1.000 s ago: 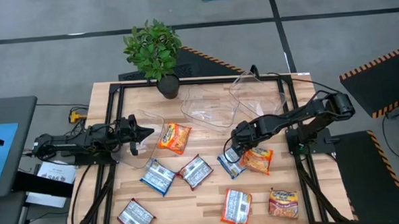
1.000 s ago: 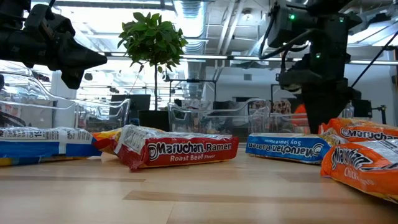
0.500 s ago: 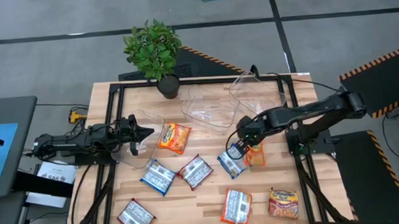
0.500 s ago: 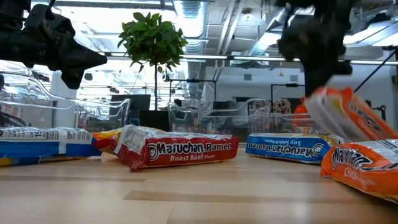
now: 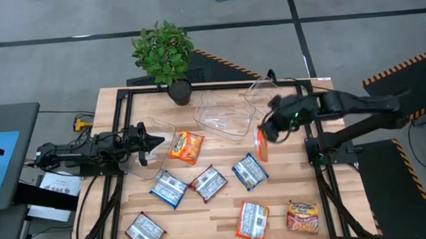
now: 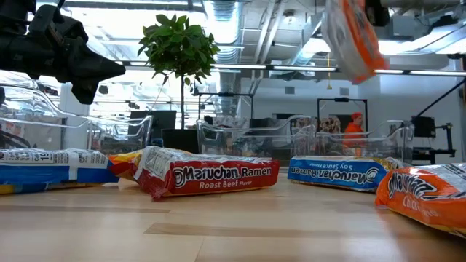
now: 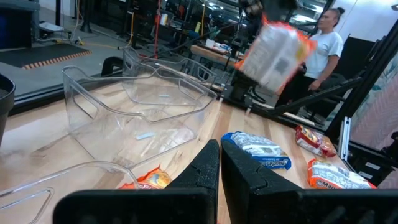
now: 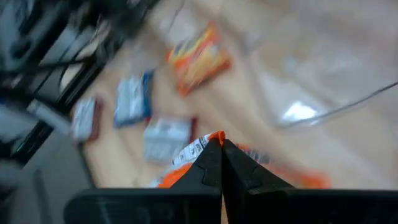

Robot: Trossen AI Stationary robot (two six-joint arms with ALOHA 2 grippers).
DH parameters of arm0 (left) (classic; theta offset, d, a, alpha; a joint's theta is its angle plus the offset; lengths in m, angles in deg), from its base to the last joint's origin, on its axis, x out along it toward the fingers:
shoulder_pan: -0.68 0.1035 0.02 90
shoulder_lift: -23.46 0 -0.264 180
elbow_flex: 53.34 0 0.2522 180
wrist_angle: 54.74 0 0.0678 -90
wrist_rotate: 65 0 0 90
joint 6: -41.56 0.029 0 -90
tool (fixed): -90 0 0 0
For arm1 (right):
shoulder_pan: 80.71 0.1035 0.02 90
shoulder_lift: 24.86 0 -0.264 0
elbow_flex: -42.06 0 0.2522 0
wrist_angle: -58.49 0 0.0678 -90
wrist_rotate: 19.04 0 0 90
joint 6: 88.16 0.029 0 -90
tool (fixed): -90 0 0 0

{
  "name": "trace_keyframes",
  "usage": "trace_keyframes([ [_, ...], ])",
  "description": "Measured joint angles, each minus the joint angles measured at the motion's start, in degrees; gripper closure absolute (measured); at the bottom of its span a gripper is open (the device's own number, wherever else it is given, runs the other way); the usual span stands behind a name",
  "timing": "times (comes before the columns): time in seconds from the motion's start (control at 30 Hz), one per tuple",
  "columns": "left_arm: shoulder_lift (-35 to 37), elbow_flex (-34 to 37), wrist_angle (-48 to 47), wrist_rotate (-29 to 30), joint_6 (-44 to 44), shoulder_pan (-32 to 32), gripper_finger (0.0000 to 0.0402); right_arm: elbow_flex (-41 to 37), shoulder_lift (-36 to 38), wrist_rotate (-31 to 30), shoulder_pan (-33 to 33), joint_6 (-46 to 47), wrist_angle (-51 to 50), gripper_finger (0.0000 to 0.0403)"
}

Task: Sort Maruchan noodles
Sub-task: Put the top right orange noodle pack into the right transparent bin

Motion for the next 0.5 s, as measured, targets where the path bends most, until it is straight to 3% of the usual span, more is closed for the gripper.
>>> trace_keyframes([
  [0.17, 0.00, 0.00, 0.00, 0.01, 0.00, -0.01, 0.0401, 3.08, 0.57, -3.80, -9.69, -5.46, -1.89, 0.0386],
  [0.5, 0.02, 0.00, 0.00, 0.02, 0.00, -0.02, 0.0401, 4.32, -4.18, -4.22, -27.54, -15.28, -2.78, 0.0386],
])
